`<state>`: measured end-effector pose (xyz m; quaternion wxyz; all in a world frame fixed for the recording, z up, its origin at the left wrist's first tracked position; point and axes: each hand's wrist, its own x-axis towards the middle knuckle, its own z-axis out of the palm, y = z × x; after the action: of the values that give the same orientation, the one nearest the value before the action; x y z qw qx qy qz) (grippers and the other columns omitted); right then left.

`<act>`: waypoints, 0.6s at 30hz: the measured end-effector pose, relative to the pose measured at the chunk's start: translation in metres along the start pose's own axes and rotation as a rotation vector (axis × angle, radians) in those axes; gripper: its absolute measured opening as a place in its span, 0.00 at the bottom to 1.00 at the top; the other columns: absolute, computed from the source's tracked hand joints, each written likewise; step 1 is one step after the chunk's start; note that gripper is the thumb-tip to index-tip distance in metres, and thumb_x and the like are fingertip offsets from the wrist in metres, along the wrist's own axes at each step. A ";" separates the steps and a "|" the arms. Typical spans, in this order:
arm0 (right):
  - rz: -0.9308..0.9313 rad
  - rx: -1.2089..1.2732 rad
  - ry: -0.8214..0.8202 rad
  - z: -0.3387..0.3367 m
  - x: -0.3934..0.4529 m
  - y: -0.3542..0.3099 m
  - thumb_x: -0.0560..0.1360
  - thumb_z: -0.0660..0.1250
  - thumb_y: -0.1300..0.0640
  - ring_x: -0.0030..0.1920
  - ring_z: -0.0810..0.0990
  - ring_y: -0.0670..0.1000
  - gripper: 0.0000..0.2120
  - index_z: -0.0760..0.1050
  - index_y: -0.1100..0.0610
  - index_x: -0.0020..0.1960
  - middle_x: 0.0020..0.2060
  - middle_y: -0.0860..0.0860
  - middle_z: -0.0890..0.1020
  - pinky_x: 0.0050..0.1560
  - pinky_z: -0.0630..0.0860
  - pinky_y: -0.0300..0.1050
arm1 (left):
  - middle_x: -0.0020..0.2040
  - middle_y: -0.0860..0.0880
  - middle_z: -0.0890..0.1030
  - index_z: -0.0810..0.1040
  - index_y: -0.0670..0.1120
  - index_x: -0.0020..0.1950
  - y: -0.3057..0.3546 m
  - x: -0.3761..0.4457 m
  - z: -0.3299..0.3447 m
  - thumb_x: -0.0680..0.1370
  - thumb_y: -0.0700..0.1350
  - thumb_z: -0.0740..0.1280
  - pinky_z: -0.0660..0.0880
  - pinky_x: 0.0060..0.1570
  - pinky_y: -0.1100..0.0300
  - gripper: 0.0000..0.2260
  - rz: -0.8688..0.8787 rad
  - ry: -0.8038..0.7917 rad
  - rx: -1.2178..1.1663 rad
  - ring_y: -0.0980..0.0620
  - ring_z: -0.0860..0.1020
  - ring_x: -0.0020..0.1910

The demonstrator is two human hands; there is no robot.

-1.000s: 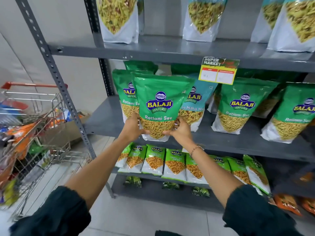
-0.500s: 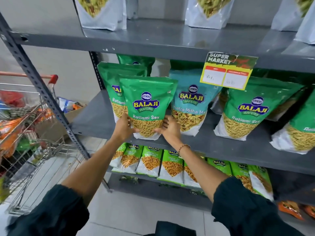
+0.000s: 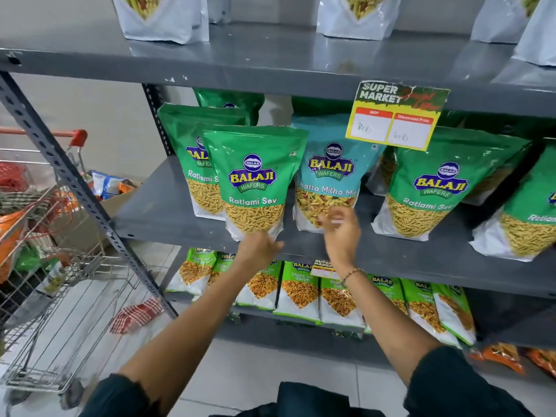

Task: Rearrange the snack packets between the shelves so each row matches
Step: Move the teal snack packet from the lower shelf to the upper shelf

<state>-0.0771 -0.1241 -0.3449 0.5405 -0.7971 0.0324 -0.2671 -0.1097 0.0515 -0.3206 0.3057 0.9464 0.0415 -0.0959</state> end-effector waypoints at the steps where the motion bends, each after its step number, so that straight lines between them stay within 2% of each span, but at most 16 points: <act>1: -0.004 -0.004 0.094 -0.012 0.004 0.009 0.70 0.71 0.59 0.45 0.79 0.58 0.12 0.72 0.63 0.49 0.45 0.58 0.77 0.43 0.73 0.31 | 0.48 0.34 0.80 0.73 0.38 0.47 0.016 0.001 0.005 0.77 0.47 0.63 0.76 0.48 0.51 0.11 0.099 -0.039 -0.040 0.39 0.79 0.47; 2: 0.005 -0.017 0.133 -0.023 0.009 0.017 0.70 0.72 0.59 0.46 0.78 0.60 0.14 0.71 0.63 0.49 0.46 0.58 0.75 0.43 0.73 0.34 | 0.56 0.35 0.78 0.72 0.38 0.55 0.029 0.003 0.011 0.77 0.45 0.63 0.75 0.53 0.50 0.12 0.179 -0.055 -0.094 0.38 0.78 0.54; 4: 0.085 -0.024 0.052 -0.037 0.024 0.027 0.69 0.74 0.57 0.55 0.76 0.59 0.23 0.67 0.64 0.57 0.55 0.60 0.73 0.47 0.74 0.35 | 0.71 0.38 0.65 0.58 0.39 0.71 0.056 0.007 0.024 0.77 0.40 0.63 0.67 0.63 0.51 0.25 0.237 0.005 -0.170 0.39 0.68 0.68; 5: 0.151 -0.016 -0.056 -0.040 0.031 0.027 0.68 0.75 0.56 0.61 0.73 0.58 0.31 0.63 0.63 0.64 0.62 0.60 0.70 0.51 0.73 0.35 | 0.75 0.38 0.58 0.51 0.38 0.74 0.068 0.009 0.031 0.76 0.37 0.61 0.63 0.67 0.52 0.29 0.219 0.037 -0.215 0.40 0.62 0.72; 6: 0.210 -0.017 -0.174 -0.041 0.038 0.028 0.67 0.75 0.56 0.66 0.69 0.57 0.39 0.58 0.62 0.69 0.68 0.59 0.67 0.57 0.71 0.38 | 0.76 0.38 0.52 0.45 0.37 0.74 0.076 0.011 0.039 0.76 0.34 0.60 0.59 0.70 0.52 0.32 0.184 0.045 -0.267 0.40 0.56 0.75; 7: 0.248 -0.040 -0.276 -0.041 0.044 0.029 0.65 0.76 0.55 0.69 0.66 0.56 0.45 0.53 0.62 0.72 0.70 0.58 0.65 0.62 0.68 0.44 | 0.77 0.38 0.47 0.41 0.37 0.74 0.084 0.016 0.046 0.76 0.32 0.59 0.55 0.72 0.53 0.34 0.132 0.034 -0.312 0.41 0.51 0.76; 9: 0.268 -0.083 -0.390 -0.038 0.052 0.030 0.63 0.78 0.55 0.69 0.66 0.55 0.48 0.51 0.62 0.71 0.69 0.57 0.67 0.65 0.66 0.49 | 0.77 0.37 0.41 0.36 0.35 0.73 0.091 0.029 0.052 0.75 0.30 0.58 0.49 0.75 0.53 0.36 0.029 0.021 -0.352 0.41 0.44 0.77; 10: 0.276 -0.102 -0.415 -0.037 0.055 0.031 0.62 0.79 0.54 0.67 0.68 0.55 0.47 0.53 0.62 0.70 0.68 0.57 0.69 0.64 0.67 0.50 | 0.77 0.36 0.42 0.35 0.34 0.73 0.094 0.035 0.051 0.75 0.31 0.58 0.49 0.75 0.53 0.35 -0.026 0.027 -0.361 0.40 0.45 0.77; 13: 0.303 -0.101 -0.452 -0.034 0.060 0.036 0.61 0.79 0.53 0.62 0.72 0.50 0.42 0.60 0.60 0.67 0.63 0.53 0.75 0.58 0.69 0.44 | 0.75 0.33 0.55 0.39 0.36 0.74 0.090 0.059 0.045 0.77 0.36 0.59 0.60 0.70 0.50 0.34 -0.137 0.115 -0.481 0.37 0.60 0.73; 15: 0.288 -0.075 -0.455 -0.033 0.063 0.039 0.61 0.79 0.54 0.62 0.74 0.51 0.39 0.63 0.59 0.65 0.62 0.53 0.76 0.57 0.69 0.43 | 0.73 0.36 0.63 0.38 0.39 0.74 0.084 0.072 0.043 0.79 0.39 0.57 0.65 0.67 0.49 0.32 -0.155 0.053 -0.466 0.38 0.66 0.70; 16: 0.282 -0.069 -0.445 -0.032 0.064 0.040 0.61 0.79 0.54 0.62 0.75 0.52 0.38 0.65 0.60 0.64 0.61 0.54 0.77 0.56 0.70 0.42 | 0.71 0.35 0.67 0.40 0.40 0.75 0.081 0.076 0.042 0.80 0.39 0.56 0.67 0.65 0.49 0.30 -0.139 0.002 -0.413 0.38 0.69 0.67; 17: 0.273 -0.062 -0.428 -0.032 0.063 0.039 0.61 0.79 0.54 0.60 0.76 0.52 0.36 0.66 0.60 0.63 0.60 0.54 0.78 0.54 0.70 0.41 | 0.68 0.35 0.71 0.48 0.39 0.74 0.079 0.077 0.040 0.80 0.39 0.55 0.68 0.64 0.48 0.25 -0.109 -0.040 -0.340 0.37 0.71 0.65; 18: 0.272 -0.054 -0.400 -0.032 0.060 0.037 0.61 0.79 0.55 0.58 0.76 0.50 0.35 0.67 0.61 0.62 0.58 0.54 0.79 0.52 0.70 0.39 | 0.65 0.34 0.73 0.58 0.38 0.70 0.078 0.078 0.037 0.80 0.38 0.54 0.68 0.62 0.47 0.18 -0.066 -0.059 -0.273 0.37 0.72 0.63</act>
<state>-0.0319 -0.1867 -0.3452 0.5455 -0.8368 0.0386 -0.0277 -0.0286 -0.0316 -0.3214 0.4294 0.8909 0.0762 -0.1274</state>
